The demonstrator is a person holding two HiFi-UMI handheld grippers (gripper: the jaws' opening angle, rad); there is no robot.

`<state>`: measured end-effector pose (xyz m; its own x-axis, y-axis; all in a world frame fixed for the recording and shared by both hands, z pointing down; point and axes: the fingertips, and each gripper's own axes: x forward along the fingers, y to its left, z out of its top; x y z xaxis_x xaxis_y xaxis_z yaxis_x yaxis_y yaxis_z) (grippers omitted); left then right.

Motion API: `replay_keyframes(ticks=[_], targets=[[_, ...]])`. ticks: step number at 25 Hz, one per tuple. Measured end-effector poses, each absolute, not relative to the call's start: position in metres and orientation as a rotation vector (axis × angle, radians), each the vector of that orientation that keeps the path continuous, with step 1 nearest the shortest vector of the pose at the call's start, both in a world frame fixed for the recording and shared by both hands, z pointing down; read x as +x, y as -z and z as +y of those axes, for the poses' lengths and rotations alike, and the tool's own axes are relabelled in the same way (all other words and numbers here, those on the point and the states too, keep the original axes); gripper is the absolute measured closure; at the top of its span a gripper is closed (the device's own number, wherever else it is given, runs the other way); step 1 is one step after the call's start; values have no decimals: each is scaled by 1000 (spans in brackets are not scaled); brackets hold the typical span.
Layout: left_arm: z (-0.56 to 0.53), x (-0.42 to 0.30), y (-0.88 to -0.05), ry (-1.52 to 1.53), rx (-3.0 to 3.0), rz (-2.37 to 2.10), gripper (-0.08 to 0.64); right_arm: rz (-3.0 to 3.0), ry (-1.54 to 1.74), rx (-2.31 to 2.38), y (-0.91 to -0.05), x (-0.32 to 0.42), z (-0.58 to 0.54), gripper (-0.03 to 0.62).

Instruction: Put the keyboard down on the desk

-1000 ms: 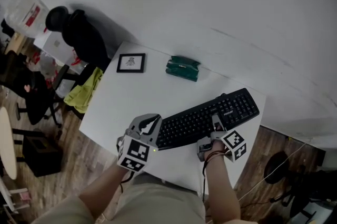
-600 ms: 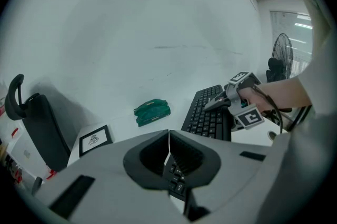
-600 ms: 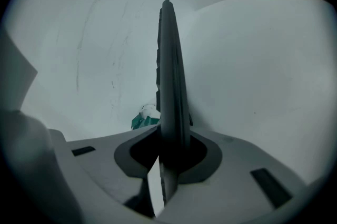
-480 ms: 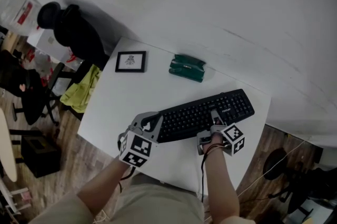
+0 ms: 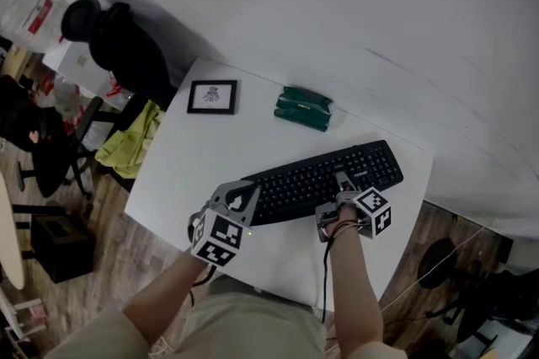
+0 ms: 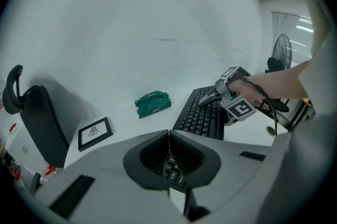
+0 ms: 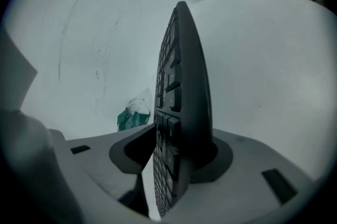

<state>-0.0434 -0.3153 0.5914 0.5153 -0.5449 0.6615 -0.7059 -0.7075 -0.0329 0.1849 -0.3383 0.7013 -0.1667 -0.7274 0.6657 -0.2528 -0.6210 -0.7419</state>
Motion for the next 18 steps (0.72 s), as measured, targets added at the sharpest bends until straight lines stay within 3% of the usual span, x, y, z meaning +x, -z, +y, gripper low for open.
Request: replay_keyframes(ticks=[4, 9, 18], targets=[[-306, -48, -592, -986, 2511, -1061, 535, 1178, 1918, -1759, -696, 177, -334, 347], [-301, -53, -591, -996, 2511, -1064, 535, 1198, 1975, -1791, -696, 176, -323, 301], [-284, -58, -590, -1031, 2518, -1045, 535, 1188, 2031, -1831, -706, 179, -295, 296]])
